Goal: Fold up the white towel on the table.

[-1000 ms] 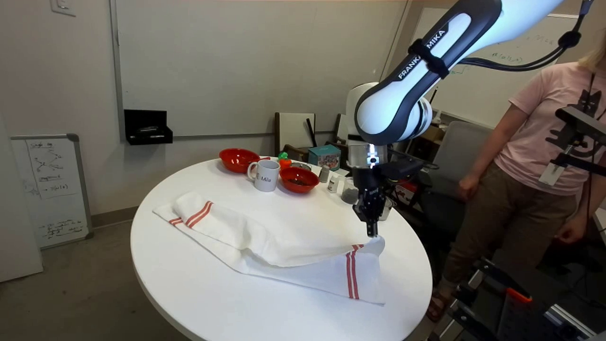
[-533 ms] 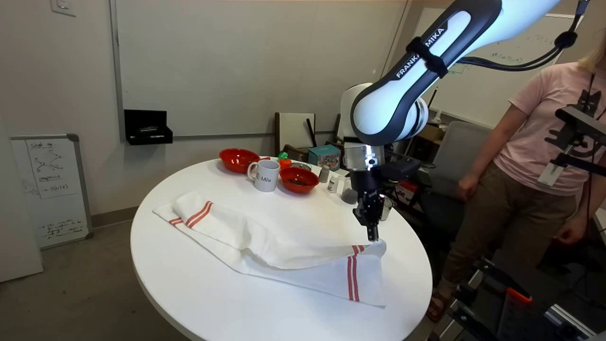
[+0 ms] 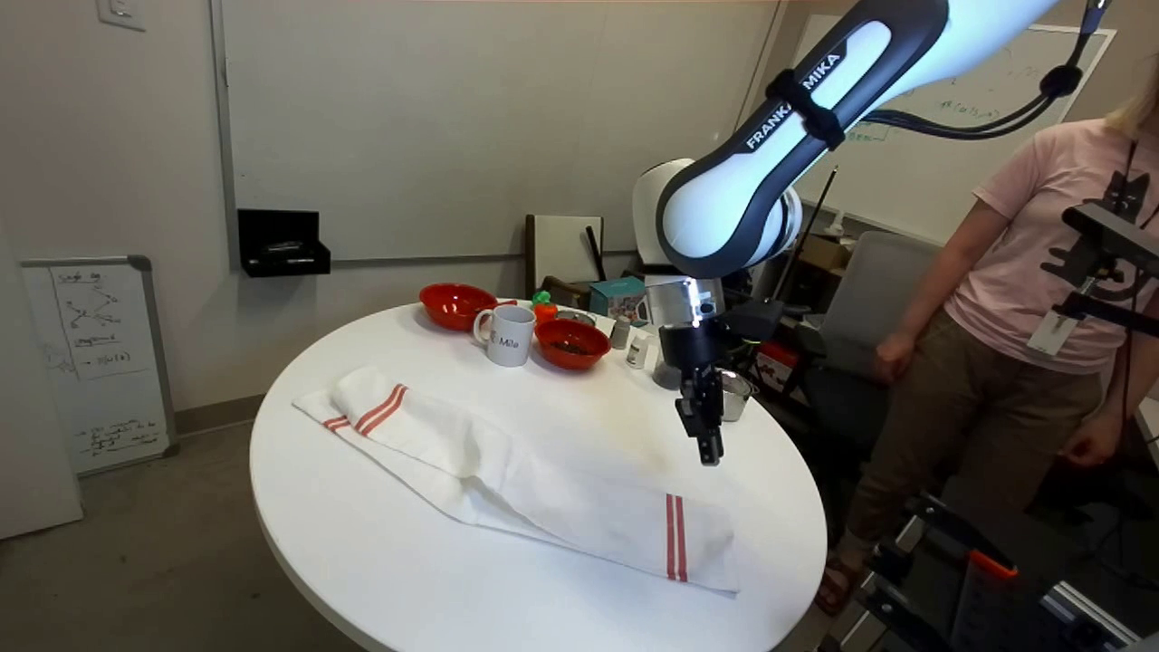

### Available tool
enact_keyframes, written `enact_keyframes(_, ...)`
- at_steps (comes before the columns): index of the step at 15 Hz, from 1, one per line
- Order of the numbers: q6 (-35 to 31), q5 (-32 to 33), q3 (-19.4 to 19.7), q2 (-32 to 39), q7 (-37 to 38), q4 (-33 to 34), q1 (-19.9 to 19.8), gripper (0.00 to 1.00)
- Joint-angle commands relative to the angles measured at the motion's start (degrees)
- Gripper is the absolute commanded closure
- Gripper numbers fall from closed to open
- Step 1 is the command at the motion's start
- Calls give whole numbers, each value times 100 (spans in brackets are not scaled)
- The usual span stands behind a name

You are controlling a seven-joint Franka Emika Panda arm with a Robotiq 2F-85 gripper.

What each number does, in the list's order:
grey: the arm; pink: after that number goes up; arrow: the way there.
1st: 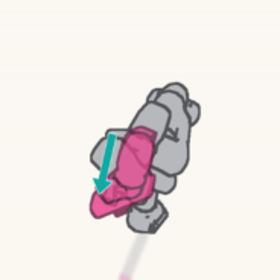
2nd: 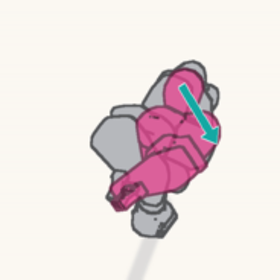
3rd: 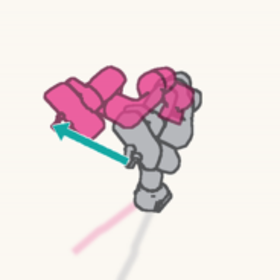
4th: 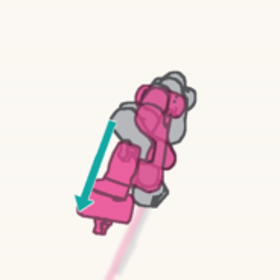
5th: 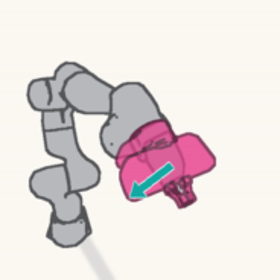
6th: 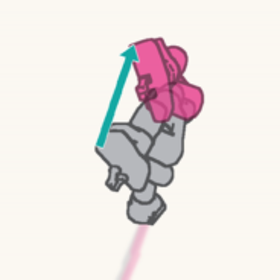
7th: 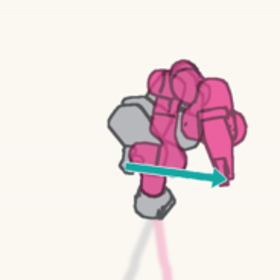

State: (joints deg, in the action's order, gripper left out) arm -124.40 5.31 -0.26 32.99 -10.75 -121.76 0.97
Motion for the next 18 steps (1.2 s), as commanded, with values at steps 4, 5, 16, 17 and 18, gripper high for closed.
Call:
enact_keyframes(4,-415,-239,318,6,1177,388,-163,18)
enact_keyframes(5,-512,-297,353,-5,1356,424,-182,12)
enact_keyframes(16,-1453,-936,745,286,4160,281,222,0)
enact_keyframes(17,-1459,-1065,766,330,4345,227,217,0)
enact_keyframes(18,-1438,-1202,784,373,4527,187,215,0)
